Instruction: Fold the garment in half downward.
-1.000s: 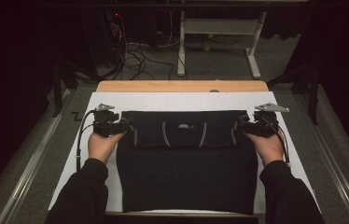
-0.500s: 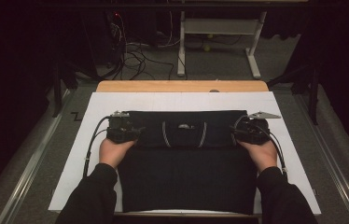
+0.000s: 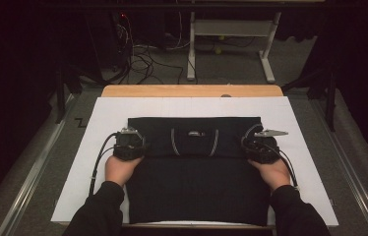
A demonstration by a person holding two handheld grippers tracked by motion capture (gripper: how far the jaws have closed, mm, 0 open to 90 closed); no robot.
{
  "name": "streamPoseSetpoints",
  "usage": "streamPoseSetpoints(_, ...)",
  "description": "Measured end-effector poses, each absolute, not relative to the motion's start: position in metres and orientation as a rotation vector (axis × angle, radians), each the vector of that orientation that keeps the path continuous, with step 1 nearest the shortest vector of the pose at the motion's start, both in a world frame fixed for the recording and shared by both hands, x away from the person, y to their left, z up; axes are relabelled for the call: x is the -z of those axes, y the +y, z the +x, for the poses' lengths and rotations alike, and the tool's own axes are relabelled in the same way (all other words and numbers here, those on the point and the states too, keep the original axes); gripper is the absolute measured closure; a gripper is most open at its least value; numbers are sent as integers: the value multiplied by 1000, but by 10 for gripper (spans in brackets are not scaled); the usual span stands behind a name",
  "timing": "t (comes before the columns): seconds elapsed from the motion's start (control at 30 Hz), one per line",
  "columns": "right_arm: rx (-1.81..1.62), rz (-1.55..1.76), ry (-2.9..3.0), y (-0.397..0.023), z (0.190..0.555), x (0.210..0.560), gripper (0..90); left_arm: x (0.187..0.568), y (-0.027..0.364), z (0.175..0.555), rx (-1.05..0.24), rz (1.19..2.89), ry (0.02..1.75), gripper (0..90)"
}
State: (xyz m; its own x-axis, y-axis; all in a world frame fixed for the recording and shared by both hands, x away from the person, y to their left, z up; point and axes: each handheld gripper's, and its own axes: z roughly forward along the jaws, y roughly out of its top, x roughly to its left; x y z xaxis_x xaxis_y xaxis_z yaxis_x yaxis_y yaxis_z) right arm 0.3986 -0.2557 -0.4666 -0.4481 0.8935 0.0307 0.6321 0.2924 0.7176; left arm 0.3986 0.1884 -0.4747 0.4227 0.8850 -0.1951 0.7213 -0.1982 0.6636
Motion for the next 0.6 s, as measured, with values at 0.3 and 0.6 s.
streamPoseSetpoints(0.3, -1030, 1303, 2133, -257, 383, 455, 741, 461, 193, 382, -304, 1933, 1274, 689)
streamPoseSetpoints(0.6, -1107, 1243, 2119, -264, 349, 453, 741, 455, 201, 348, -283, 1912, 1199, 688)
